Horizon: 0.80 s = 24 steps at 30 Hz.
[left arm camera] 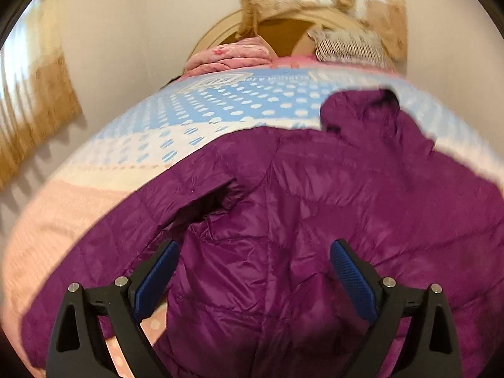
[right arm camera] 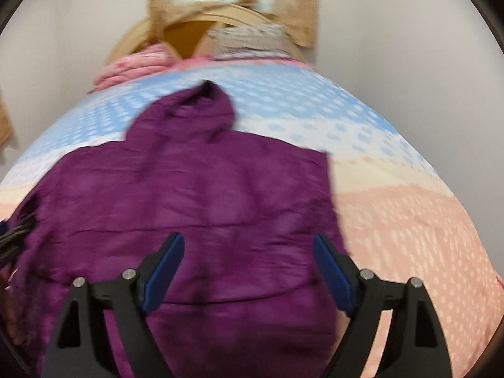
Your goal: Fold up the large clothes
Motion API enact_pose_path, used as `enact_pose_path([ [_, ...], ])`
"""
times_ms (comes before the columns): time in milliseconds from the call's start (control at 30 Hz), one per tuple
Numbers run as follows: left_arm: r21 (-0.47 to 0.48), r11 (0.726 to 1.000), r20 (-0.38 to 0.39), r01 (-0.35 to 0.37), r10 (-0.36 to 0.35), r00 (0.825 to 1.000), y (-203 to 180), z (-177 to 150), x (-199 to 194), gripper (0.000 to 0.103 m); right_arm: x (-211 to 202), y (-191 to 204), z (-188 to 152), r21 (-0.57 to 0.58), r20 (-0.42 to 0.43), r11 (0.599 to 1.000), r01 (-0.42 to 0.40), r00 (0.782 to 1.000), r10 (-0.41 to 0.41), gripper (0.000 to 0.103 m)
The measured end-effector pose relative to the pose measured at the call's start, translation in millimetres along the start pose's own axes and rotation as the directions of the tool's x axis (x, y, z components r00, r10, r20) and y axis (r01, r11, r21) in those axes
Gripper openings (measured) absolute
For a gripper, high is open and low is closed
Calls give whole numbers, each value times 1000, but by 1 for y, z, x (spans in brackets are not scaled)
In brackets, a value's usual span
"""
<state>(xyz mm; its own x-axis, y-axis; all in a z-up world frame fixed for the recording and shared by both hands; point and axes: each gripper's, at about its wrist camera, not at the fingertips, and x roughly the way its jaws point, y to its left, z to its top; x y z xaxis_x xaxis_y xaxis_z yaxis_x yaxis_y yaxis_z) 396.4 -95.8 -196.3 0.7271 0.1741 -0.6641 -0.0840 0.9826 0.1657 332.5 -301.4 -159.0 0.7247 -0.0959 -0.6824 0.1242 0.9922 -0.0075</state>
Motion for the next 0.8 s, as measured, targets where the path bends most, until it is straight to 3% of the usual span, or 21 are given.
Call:
enact_pose_path([
  [67, 63, 996, -27, -66, 67, 997, -9, -11, 15, 97, 9, 23, -3, -32, -28, 998, -61, 998, 60, 86],
  [233, 16, 1000, -72, 0, 1, 997, 1, -13, 27, 97, 53, 54, -31, -100, -130, 993, -65, 990, 52, 80],
  [800, 2, 1000, -92, 28, -28, 995, 2, -16, 29, 97, 60, 57, -34, -110, -130, 994, -24, 991, 9, 87],
])
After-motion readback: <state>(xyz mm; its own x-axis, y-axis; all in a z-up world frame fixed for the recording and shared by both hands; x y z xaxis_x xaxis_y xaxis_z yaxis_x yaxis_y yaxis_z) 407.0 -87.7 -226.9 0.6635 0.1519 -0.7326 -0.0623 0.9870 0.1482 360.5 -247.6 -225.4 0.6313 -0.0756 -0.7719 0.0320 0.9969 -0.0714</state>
